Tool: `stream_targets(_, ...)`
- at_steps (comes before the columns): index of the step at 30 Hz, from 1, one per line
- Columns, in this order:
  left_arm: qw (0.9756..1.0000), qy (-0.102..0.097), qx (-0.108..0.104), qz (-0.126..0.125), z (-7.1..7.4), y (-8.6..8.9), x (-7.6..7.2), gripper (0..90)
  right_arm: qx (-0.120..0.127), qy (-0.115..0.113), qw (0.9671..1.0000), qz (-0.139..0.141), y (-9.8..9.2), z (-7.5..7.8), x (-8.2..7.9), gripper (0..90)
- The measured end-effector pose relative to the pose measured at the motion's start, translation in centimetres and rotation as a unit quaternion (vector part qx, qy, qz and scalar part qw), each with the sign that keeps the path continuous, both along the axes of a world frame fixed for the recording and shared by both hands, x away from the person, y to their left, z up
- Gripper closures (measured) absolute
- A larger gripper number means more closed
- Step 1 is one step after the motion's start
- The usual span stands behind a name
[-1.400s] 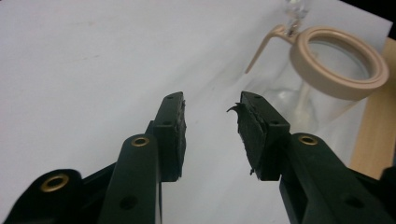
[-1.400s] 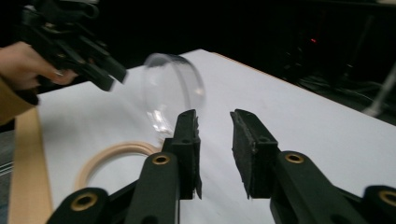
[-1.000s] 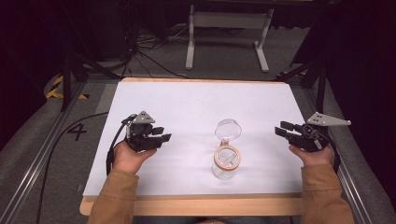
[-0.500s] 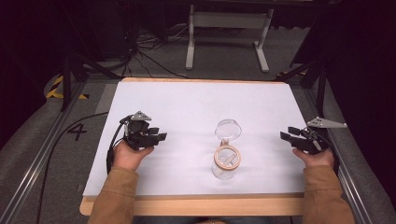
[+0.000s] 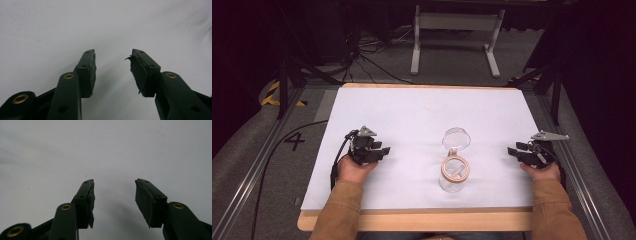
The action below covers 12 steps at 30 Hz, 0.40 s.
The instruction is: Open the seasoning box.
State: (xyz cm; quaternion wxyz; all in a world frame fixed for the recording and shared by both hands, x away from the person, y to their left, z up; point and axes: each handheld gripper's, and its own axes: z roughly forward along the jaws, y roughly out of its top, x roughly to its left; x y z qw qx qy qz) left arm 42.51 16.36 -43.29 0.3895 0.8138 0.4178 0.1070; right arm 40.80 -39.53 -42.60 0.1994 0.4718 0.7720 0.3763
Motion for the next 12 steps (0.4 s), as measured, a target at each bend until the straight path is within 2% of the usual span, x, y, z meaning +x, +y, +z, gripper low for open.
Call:
stream_targets(4, 0.9999, 0.0, 0.01, -0.009, -0.19, -0.3, -0.02, 55.0, 0.006, 0.004, 1.0, -0.001, -0.04, -0.33, 0.08, 50.1)
stream_targets(8, 0.9999, 0.006, 0.005, -0.012, -0.29, -0.41, -0.08, 54.5, 0.001, 0.007, 1.0, 0.003, 0.2, -0.48, 0.14, 50.5)
stream_targets(9, 0.9999, 0.006, -0.001, -0.013, -0.28, -0.35, -0.07, 54.2, 0.0, 0.006, 1.0, 0.006, 0.32, -0.45, 0.11, 50.6)
stream_targets(12, 0.9998, 0.002, 0.0, -0.018, -0.08, -0.15, 0.03, 54.2, 0.0, 0.006, 1.0, 0.007, 0.42, -0.42, 0.08, 50.9)
